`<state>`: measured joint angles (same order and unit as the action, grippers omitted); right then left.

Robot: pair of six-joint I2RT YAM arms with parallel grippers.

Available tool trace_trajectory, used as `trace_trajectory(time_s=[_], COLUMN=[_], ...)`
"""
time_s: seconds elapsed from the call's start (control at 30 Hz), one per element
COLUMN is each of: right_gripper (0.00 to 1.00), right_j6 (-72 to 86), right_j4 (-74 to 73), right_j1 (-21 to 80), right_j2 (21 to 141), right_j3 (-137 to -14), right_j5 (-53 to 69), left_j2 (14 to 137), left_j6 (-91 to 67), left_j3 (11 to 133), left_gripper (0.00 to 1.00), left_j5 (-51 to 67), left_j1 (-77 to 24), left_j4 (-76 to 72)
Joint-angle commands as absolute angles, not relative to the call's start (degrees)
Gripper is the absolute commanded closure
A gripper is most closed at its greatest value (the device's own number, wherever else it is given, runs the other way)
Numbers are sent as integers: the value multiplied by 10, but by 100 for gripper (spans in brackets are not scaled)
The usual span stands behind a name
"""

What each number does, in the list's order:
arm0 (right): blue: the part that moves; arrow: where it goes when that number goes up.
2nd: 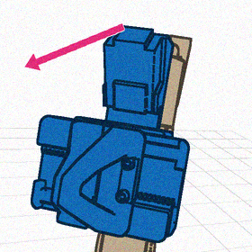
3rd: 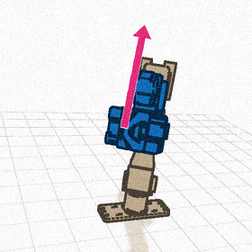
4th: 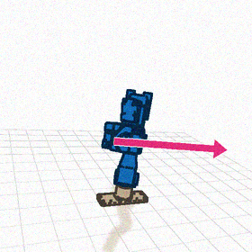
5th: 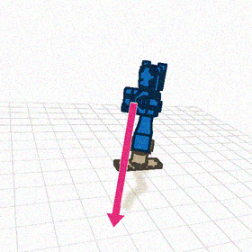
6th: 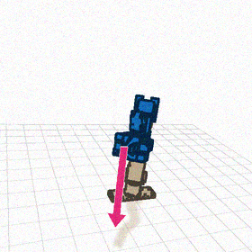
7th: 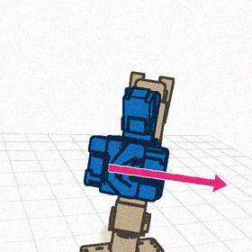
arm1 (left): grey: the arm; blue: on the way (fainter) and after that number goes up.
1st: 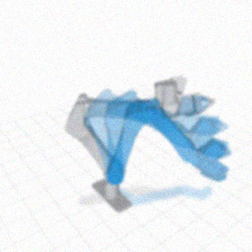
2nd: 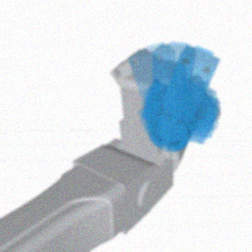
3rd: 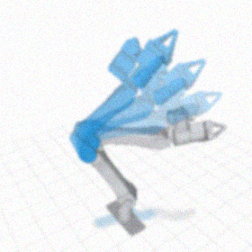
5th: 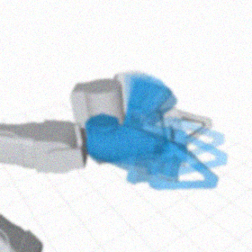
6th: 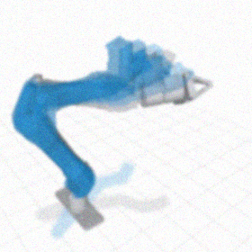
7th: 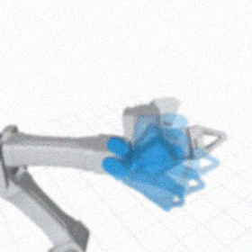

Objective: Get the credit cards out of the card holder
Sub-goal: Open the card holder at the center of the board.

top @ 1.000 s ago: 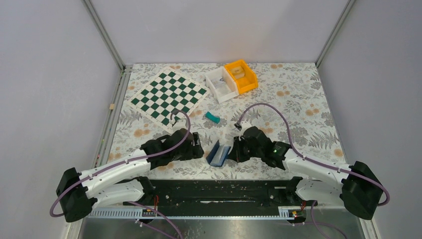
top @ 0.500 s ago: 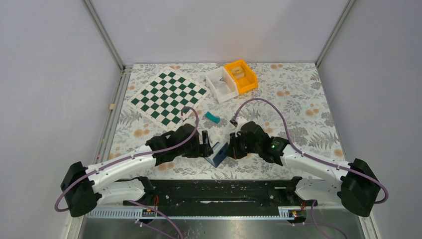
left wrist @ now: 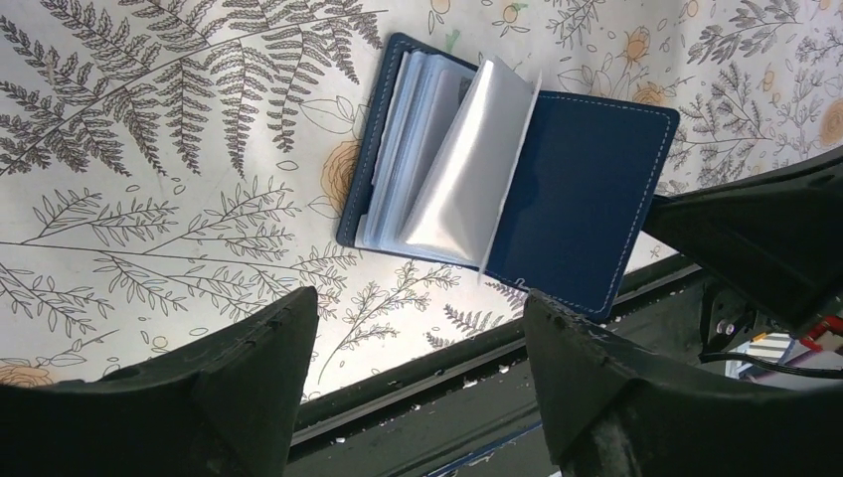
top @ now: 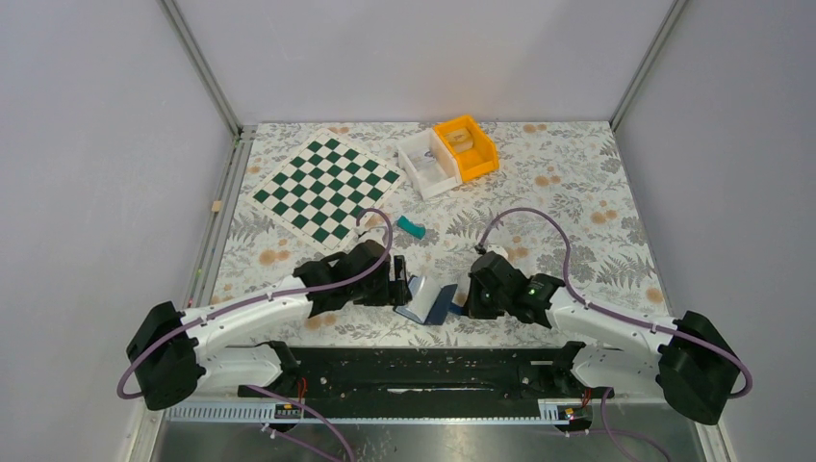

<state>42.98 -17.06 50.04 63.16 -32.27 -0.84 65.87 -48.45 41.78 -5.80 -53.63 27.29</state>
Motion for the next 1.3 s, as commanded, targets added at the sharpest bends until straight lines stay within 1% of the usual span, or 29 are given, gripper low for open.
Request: trace_trajectory(time_s=[0.0,0.17,0.3,0.37,0.7,0.97,1.27], right_gripper=[96,96,96,96,96,96,95], right_j6=[502,488,464,454,418,412,404], right_j4=[-213,-212,-192,-187,-164,-151,-129], right_j1=[492,492,485,477,445,436,425], right_j2=[644,664,667,674,730,756,777], right_j3=[-317,-328,-328,-330,-345,-348,-345], right_j5=[-69,-78,-86,-82,-49,-45,-31], left_j2=[670,680,698,706,727,749,810], left_j6=[-488,-484,-486,-486,-483,-466,-466], left_j3=[432,425,432,434,432,422,429], left_gripper=[27,33,45,47,41,35,33], left_j5=[-70,-31,-34,-37,-42,21,52], left_j1=[-532,-532,-529,-528,-511,-510,-507], left_j4=[248,201,203,208,213,133,76])
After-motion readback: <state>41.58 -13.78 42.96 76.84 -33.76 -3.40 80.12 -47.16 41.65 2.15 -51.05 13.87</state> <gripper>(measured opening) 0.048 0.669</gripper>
